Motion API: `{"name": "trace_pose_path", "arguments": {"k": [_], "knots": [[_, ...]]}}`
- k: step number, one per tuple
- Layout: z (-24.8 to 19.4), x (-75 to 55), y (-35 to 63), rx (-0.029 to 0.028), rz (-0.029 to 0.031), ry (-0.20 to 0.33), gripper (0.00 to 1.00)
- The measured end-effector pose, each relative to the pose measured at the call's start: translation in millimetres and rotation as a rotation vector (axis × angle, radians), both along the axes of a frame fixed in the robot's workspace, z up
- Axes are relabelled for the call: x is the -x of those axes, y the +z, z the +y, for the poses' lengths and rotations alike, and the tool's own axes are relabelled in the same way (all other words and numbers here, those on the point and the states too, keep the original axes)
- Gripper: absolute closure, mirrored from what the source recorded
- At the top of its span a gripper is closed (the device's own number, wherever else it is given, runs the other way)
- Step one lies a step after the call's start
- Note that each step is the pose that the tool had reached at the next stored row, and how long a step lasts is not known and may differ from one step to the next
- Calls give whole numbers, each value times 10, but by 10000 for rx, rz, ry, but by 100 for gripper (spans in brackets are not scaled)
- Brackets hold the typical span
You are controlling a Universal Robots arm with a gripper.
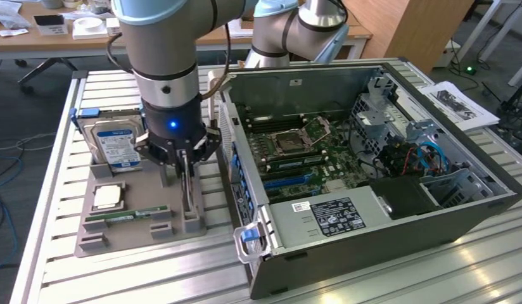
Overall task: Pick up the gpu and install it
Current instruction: 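Pick up the gpu and move the gpu toward the slot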
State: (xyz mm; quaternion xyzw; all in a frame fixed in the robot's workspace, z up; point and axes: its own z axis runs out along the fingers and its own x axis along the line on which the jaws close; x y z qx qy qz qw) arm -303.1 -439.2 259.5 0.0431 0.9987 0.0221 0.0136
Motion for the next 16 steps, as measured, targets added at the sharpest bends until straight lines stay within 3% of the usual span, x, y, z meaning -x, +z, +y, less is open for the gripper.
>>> {"name": "trace_pose_path", "arguments": {"k": [6, 7, 16], "knots": [[0, 0, 199, 0, 0, 0, 73], [0, 0, 308, 0, -1, 1, 73], [0, 0, 667, 1, -1, 0, 73]]}}
